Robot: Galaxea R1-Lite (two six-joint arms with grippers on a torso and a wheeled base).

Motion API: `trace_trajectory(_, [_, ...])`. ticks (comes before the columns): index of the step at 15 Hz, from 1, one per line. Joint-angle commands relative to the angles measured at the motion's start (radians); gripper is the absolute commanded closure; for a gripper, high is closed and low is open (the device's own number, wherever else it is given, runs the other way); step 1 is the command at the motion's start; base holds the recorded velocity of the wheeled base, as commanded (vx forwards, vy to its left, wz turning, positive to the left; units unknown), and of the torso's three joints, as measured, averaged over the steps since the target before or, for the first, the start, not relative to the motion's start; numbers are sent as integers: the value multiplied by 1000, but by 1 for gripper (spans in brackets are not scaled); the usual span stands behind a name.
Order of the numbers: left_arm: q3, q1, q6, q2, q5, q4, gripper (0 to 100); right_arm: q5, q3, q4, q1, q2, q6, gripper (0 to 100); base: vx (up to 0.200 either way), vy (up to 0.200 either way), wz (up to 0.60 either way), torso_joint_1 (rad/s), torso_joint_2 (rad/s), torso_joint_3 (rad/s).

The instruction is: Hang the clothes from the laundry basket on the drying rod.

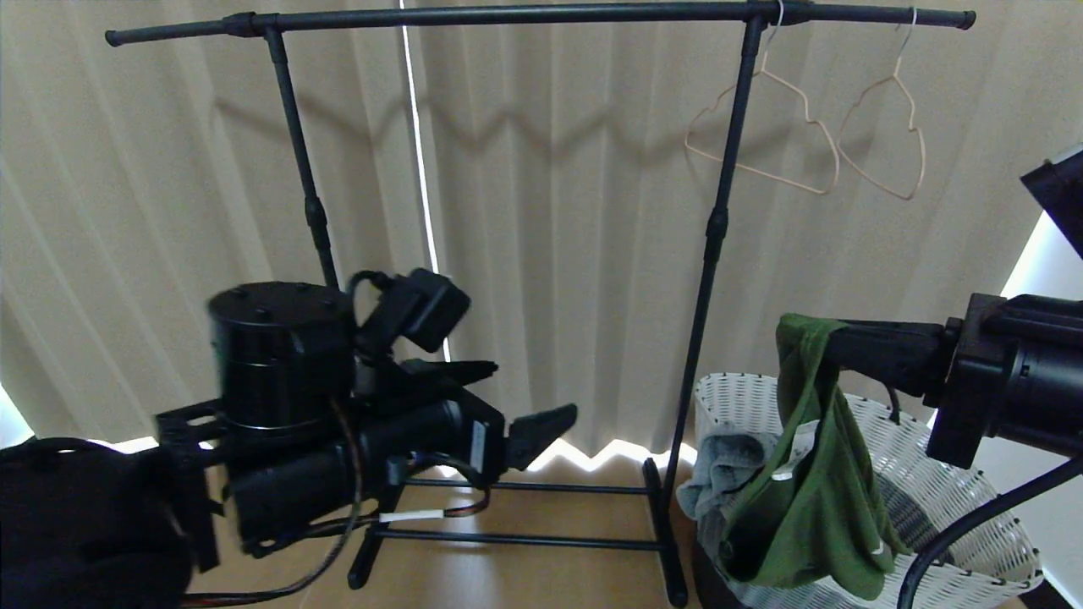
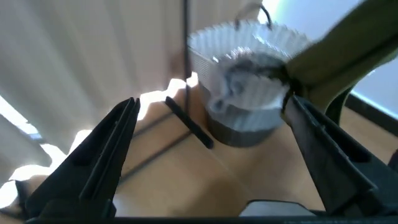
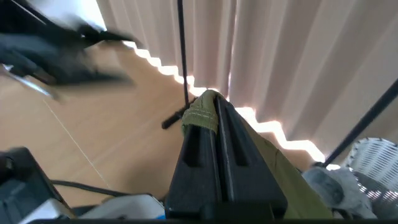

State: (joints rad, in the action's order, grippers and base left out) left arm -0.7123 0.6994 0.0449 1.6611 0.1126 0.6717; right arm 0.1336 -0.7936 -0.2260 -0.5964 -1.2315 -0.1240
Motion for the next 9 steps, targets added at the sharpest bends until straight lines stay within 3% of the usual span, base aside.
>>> trace_trajectory(1, [-72, 89, 6, 197, 7, 25, 0, 1, -26, -1, 0, 12, -19, 100, 0, 0, 0, 0, 0, 0])
trace_trajectory(4, [-133, 187, 72, 217, 65, 39, 0, 20, -41, -18, 0, 14, -52, 100, 0, 0, 0, 0, 0, 0])
trace_trajectory(9, [-171, 230, 78, 258, 68, 94, 0, 64, -44, -56, 0, 4, -52, 100, 0, 0, 0, 0, 0, 0])
